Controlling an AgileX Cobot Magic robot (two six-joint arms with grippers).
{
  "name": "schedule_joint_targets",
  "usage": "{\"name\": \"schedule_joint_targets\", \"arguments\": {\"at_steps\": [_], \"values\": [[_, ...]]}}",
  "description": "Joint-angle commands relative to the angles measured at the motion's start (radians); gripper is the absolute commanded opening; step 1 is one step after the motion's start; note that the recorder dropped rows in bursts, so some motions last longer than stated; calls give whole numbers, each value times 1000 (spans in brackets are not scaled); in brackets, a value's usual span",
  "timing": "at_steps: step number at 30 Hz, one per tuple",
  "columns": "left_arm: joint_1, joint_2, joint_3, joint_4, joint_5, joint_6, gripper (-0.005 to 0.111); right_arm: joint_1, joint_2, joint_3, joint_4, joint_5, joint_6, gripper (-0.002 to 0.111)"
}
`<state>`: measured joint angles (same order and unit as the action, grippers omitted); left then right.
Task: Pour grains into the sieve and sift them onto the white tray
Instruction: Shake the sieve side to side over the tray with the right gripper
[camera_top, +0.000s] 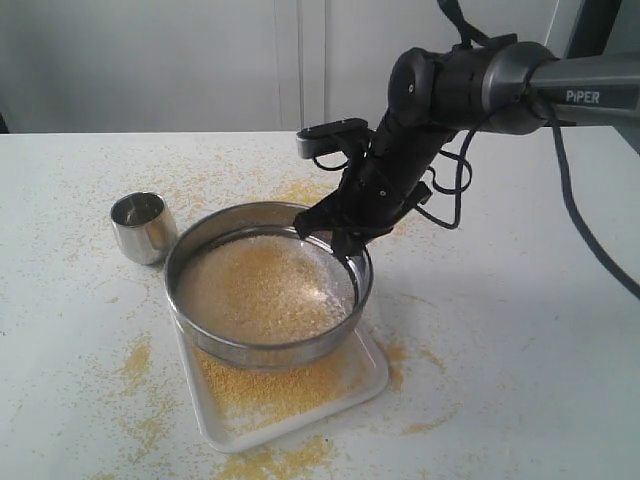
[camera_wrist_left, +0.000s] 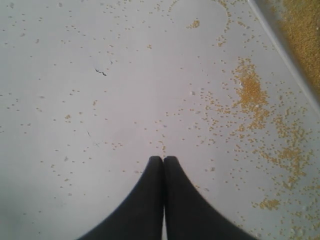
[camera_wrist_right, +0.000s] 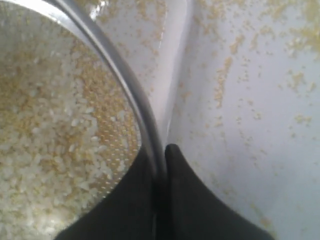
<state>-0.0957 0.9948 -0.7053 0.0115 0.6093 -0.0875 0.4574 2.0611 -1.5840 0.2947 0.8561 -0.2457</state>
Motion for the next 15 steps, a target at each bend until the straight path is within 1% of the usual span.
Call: {"name": "schedule_joint_targets", "arguments": {"at_steps": [1,3,4,6,7,8,10,11,12,13,14,15], "values": [[4,-9,5,-6,6,-3,0,-13,-44,6,-7,-12,-133,0],[4,-9,5,-6,6,-3,0,-21,-46,19,48,-75,83,0],[4,-9,5,-6,6,-3,0,-21,-46,24,85,-64,75,0],[4,-9,5,-6,6,-3,0,-11,-54,13,80,7,-187,0],[4,-9,5,-6,6,-3,0,-11,-61,11,62,37,-248,0],[4,-9,5,-6,6,-3,0,-15,-67,18,62,24,-195,0],[4,-9,5,-6,6,-3,0,-17,-67,30,123,-52,-5,0],[4,-9,5,-6,6,-3,0,-14,-62,30,153,-41,-3,0],[4,-9,5,-6,6,-3,0,-7,-62,28,146,-22,-83,0],[4,-9,5,-6,6,-3,0,-5,-69,18,108,6,-241,0],[4,-9,5,-6,6,-3,0,-5,-77,16,53,18,-311,0],[4,-9,5,-6,6,-3,0,-14,-81,18,26,1,-212,0]]}}
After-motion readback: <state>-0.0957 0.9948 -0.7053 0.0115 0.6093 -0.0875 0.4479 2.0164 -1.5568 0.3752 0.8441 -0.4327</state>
